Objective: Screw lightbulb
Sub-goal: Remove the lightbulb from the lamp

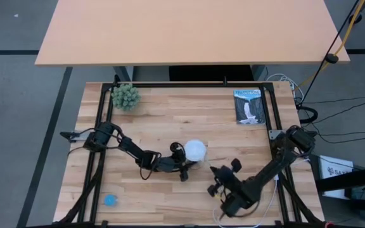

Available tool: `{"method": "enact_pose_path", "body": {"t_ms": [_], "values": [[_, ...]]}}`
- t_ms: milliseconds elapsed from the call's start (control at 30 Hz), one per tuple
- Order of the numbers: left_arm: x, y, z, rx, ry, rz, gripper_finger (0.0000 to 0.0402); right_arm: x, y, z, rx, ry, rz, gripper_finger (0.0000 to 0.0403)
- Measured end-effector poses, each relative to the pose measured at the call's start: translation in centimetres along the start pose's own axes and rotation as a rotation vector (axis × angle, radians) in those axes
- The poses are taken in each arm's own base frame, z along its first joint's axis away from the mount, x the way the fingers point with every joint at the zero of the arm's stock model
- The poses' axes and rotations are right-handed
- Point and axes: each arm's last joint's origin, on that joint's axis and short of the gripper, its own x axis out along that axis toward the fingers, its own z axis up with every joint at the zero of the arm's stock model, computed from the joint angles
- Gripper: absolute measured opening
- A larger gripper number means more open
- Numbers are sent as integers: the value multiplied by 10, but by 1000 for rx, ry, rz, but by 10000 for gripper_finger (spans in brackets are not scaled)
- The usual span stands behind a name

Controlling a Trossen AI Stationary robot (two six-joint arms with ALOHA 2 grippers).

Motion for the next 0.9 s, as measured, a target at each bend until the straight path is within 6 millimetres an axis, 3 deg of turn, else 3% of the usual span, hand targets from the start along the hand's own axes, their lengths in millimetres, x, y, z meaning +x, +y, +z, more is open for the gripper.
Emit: {"method": "enact_pose_path", "body": {"t_ms": [167, 400, 633, 900], "values": [[0, 0, 0, 32, -3, 9, 190, 27, -1, 1, 9, 51, -41, 0], [0, 0, 1, 47, -5, 8, 190, 37, 13, 11, -151, -1, 27, 5], [-12, -10, 23, 55, -64, -27, 190, 31, 24, 19, -223, -42, 111, 63], [-23, -19, 37, 83, -103, -58, 190, 13, 19, 45, -207, -66, 153, 149]]}}
